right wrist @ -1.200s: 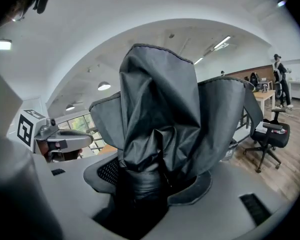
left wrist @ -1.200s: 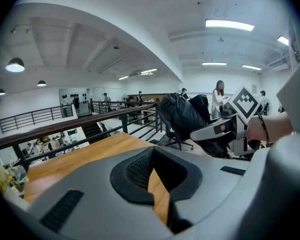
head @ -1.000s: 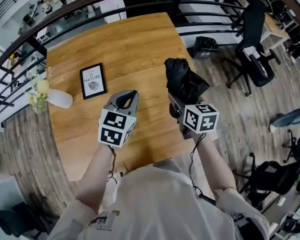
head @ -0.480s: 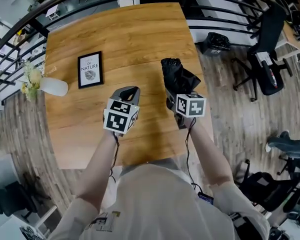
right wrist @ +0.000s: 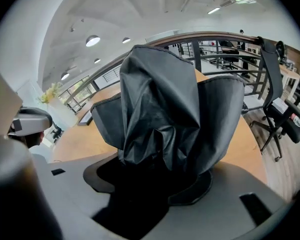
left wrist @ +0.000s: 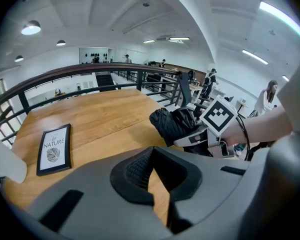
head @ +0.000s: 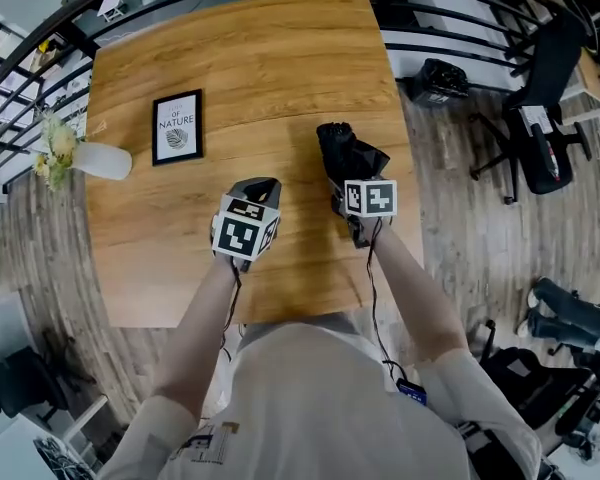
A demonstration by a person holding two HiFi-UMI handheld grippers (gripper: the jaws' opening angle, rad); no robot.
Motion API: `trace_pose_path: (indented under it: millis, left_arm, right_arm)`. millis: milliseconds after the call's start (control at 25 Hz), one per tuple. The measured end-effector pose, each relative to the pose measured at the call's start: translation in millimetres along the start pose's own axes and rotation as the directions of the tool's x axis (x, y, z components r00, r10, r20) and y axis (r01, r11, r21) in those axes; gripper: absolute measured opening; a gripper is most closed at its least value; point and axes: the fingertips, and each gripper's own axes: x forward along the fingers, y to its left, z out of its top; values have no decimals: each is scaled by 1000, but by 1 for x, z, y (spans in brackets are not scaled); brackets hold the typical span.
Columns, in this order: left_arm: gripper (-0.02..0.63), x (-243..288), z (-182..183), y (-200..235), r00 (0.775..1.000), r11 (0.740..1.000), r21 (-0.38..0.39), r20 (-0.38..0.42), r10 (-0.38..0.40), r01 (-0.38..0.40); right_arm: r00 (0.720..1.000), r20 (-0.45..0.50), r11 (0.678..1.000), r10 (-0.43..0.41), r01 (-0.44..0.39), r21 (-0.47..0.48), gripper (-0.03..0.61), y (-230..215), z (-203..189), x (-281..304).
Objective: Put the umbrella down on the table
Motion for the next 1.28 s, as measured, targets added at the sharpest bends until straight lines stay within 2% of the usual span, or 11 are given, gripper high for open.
trace_pose_path:
  millis: [320,560,760,880,960,1120,1280]
  left_arm:
    - [17,1,-18,-1,1000,1000,-22,-25,-17,16]
    - [17,-7,-27,4,999,1000,-16,-28,-25,24]
    - [17,-20,-22,3,999,999,8,2,-36,36]
    - [17,-35,-12,8,999,1000,16,27,-25,24]
    - [17,-45,-6,12,999,999,29,43,-18,17]
    - [17,-74,12,21,996,999,52,93,2,-7]
    - [17,-110,36,24,985,995,92,172,18,-34]
  right_arm:
    - [999,-40,999,-23,25,40,278,-6,-21,21]
    - [999,-19,998,-25,26,55,302,-5,-13,18]
    - [996,60,997,-59,62,-52,304,6,23,-15]
    - [987,159,996,-30,42,-74,280,26,52,-45]
    - [974,226,997,-6,25,-78,242,39,71,-66]
    - [944,328,994,40,-6,-106,211,69,97,-113]
    - [905,414,988,100,-43,-145,175,103,114,-162]
